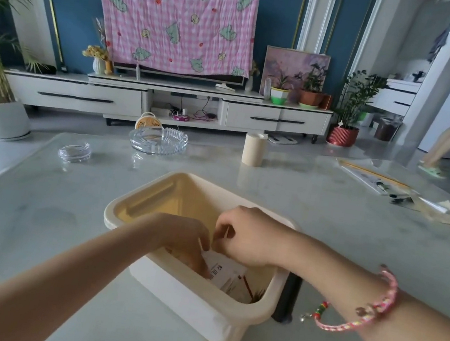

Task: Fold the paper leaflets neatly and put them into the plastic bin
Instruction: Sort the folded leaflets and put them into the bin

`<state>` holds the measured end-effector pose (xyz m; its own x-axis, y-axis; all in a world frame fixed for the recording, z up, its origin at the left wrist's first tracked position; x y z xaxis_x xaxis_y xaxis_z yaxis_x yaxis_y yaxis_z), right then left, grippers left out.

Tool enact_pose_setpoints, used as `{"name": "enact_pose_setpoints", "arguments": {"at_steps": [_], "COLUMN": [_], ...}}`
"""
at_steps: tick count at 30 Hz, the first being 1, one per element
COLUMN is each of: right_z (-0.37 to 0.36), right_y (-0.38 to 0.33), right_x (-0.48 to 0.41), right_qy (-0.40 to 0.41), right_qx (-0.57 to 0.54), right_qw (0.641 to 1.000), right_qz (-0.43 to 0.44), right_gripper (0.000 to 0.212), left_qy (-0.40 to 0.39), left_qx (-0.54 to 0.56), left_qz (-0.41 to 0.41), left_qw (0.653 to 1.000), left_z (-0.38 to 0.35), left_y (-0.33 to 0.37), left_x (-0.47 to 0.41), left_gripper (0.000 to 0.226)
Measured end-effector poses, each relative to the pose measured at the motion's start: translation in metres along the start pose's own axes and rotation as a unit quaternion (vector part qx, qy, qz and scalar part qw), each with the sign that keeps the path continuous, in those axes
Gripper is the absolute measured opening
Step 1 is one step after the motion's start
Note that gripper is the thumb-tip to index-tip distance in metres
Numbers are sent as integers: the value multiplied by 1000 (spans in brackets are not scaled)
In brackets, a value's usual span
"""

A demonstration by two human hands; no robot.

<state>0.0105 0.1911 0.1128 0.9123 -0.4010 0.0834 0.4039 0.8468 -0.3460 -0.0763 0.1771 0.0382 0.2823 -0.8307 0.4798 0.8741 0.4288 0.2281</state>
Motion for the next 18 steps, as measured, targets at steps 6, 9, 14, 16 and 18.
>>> {"name": "enact_pose_setpoints", "arguments": {"at_steps": [6, 9, 14, 16, 18], "right_z": [-4, -20, -30, -29, -27], "right_y": [-32, -41, -42, -53, -68], "right_x": [66, 77, 57, 40, 18], "right_qy": [52, 155, 215, 244, 266], "right_qx": [-89, 136, 168, 158, 119], "right_qw": [989, 963, 946, 940, 941], "right_qz": [103, 172, 173, 178, 173], "right_gripper": [40, 24, 29, 20, 12], "left_qy": [176, 327, 477, 537, 568], "left_qx": [111, 125, 115, 127, 156], "left_qz": [-67, -92, -75, -81, -71], "left_qw": [976, 932, 868, 830, 805], "left_z": [44, 68, 61, 53, 44], "left_y": [2, -9, -29, -33, -39], "left_x": [18, 46, 93, 112, 122], "left_gripper": [42, 25, 13, 13, 14]}}
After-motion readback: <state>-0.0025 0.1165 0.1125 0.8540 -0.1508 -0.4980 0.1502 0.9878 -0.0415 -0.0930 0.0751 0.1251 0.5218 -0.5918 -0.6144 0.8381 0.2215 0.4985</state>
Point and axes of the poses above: each hand's wrist, its own x-axis away from the middle knuckle, its own z-axis out of the back of the hand, y = z × x, the point moved 8 cm from there along -x, towards the middle knuckle, and after that the axes turned 2 degrees about z, right-handed, at the moved point
